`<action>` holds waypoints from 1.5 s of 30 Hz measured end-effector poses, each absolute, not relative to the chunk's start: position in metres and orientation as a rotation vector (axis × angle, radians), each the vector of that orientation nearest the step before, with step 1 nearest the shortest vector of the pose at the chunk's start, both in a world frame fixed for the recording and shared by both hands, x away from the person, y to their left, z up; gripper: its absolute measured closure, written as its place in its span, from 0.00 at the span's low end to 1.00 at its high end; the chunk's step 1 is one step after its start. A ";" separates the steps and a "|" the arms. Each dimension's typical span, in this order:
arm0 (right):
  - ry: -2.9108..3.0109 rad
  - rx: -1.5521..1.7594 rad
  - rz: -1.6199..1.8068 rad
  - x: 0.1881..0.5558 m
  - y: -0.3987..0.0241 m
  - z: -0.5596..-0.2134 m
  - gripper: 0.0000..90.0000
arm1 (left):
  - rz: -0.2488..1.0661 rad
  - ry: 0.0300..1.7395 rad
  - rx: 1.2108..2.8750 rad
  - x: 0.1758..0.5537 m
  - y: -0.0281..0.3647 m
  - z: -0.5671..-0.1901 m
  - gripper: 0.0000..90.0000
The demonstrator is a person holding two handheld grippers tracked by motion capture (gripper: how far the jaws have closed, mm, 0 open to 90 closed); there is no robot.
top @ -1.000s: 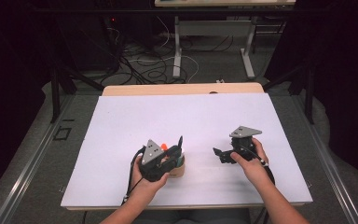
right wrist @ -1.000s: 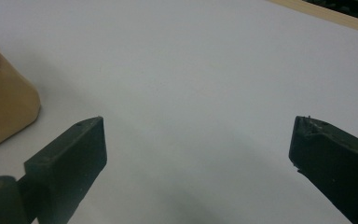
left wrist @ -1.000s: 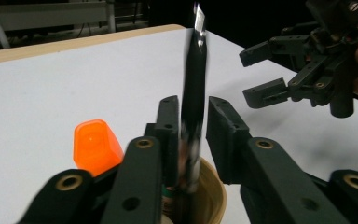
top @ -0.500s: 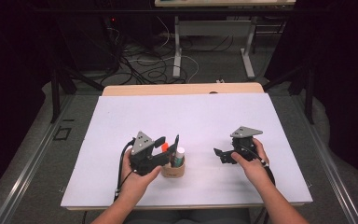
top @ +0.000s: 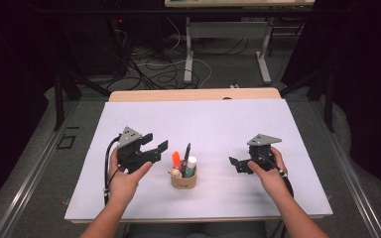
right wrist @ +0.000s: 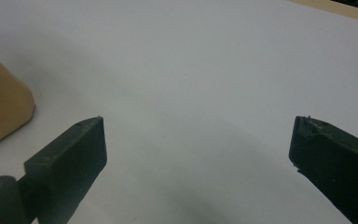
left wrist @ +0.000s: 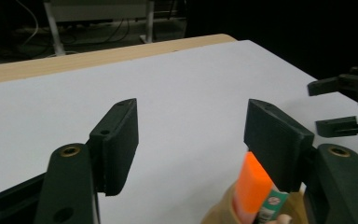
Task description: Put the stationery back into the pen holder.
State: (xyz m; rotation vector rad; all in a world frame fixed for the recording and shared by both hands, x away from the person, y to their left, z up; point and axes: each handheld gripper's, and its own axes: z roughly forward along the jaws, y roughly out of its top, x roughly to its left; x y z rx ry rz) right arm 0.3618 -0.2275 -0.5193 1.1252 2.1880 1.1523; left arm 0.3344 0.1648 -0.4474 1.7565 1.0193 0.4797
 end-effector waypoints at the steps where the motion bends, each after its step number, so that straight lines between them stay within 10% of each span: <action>1: 2.189 1.126 1.158 0.362 -0.228 -0.519 0.04 | 0.489 1.025 1.748 0.336 0.168 -0.447 0.37; 25: 2.129 1.200 1.166 0.363 -0.239 -0.521 0.04 | 0.481 1.132 1.682 0.368 0.233 -0.474 0.00; 45: 2.074 1.263 1.135 0.367 -0.252 -0.525 0.04 | 0.540 1.318 1.703 0.381 0.276 -0.518 0.00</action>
